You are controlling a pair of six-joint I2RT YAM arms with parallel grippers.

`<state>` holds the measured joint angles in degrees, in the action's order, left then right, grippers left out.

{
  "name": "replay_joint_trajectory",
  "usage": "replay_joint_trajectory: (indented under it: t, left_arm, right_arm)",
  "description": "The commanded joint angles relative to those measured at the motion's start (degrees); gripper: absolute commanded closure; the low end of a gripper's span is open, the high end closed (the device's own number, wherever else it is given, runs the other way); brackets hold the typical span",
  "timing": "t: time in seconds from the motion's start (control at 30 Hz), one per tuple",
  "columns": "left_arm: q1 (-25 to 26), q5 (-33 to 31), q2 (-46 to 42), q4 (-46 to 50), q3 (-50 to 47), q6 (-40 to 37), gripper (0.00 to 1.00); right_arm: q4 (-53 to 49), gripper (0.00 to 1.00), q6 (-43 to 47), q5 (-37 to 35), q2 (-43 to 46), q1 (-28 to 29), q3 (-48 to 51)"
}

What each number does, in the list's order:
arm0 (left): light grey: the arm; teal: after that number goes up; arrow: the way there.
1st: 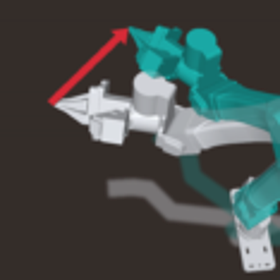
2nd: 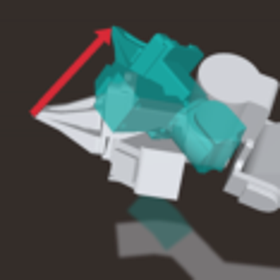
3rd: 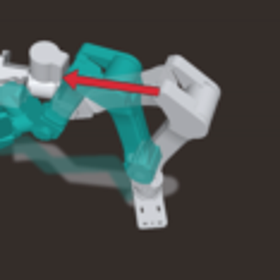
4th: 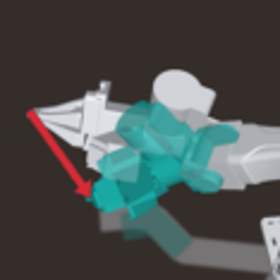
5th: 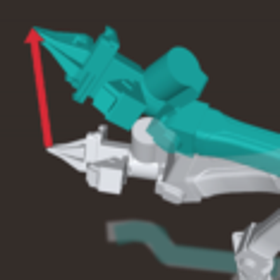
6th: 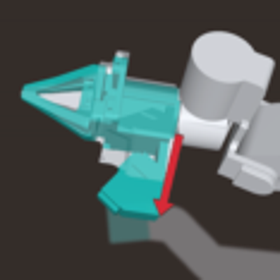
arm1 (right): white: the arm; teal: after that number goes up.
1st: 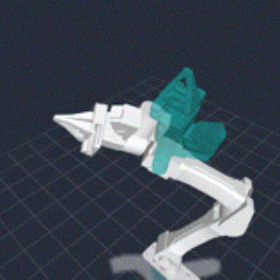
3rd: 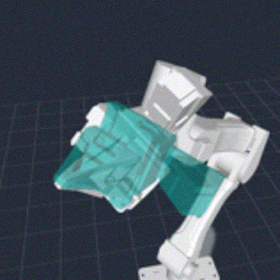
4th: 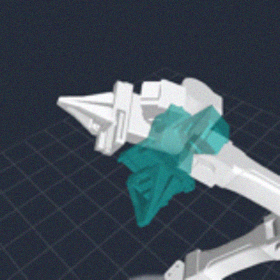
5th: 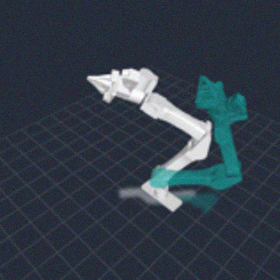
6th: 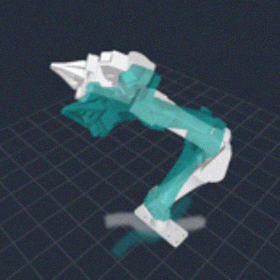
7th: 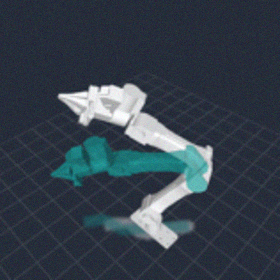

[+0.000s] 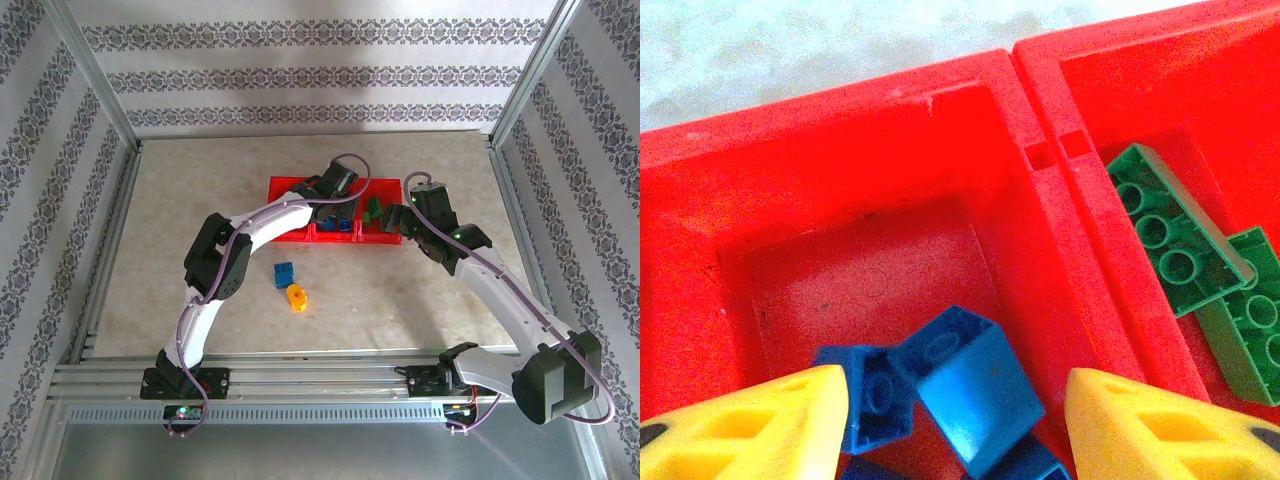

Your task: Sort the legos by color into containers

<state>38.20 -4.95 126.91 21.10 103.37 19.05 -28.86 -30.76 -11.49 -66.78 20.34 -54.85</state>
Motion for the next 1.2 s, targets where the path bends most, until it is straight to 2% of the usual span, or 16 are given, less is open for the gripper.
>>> replay_joint_trajectory:
  t: [0.0,0.23,0.43,0.63,0.73,0.77,0.8,0.83,1.0,1.17]
  left_arm:
    - [0.74,-1.03,-2.26,1.62,0.89,-0.68,0.41]
    - [0.83,-1.09,-9.09,-0.72,-4.31,0.49,0.40]
    - [1.17,-1.18,-18.50,-2.17,-14.73,2.59,0.38]
    - [3.58,-6.36,-30.53,0.10,-29.72,5.26,0.28]
    - [5.21,-9.92,-36.72,2.68,-37.02,7.99,0.17]
    - [5.84,-10.85,-38.66,3.90,-39.25,9.36,0.12]
    - [6.45,-11.66,-40.39,5.23,-41.20,10.77,0.03]
    - [7.06,-11.99,-41.78,6.33,-42.70,11.95,0.00]
    - [11.49,-13.22,-46.61,10.46,-48.96,18.61,0.00]
    - [14.54,-11.99,-45.24,10.21,-51.19,21.84,0.00]
  right_arm:
    - [0.72,0.05,-0.45,0.50,0.94,-0.51,0.45]
    - [0.74,0.05,-0.38,1.05,1.22,-0.56,0.32]
    - [0.91,0.05,-0.78,1.81,1.00,-0.54,0.10]
    - [0.82,0.06,-1.16,2.43,0.21,-0.48,0.01]
    - [1.00,0.06,-1.39,2.60,-0.57,-0.39,0.13]
    - [1.15,0.05,-1.49,2.61,-0.95,-0.39,0.10]
    - [1.26,0.04,-1.64,2.56,-1.29,-0.39,0.09]
    - [1.42,0.04,-1.71,2.61,-1.62,-0.39,0.09]
    - [2.85,0.02,-1.93,3.04,-3.06,-0.05,0.02]
    - [3.81,0.02,-2.11,3.45,-4.47,0.31,0.01]
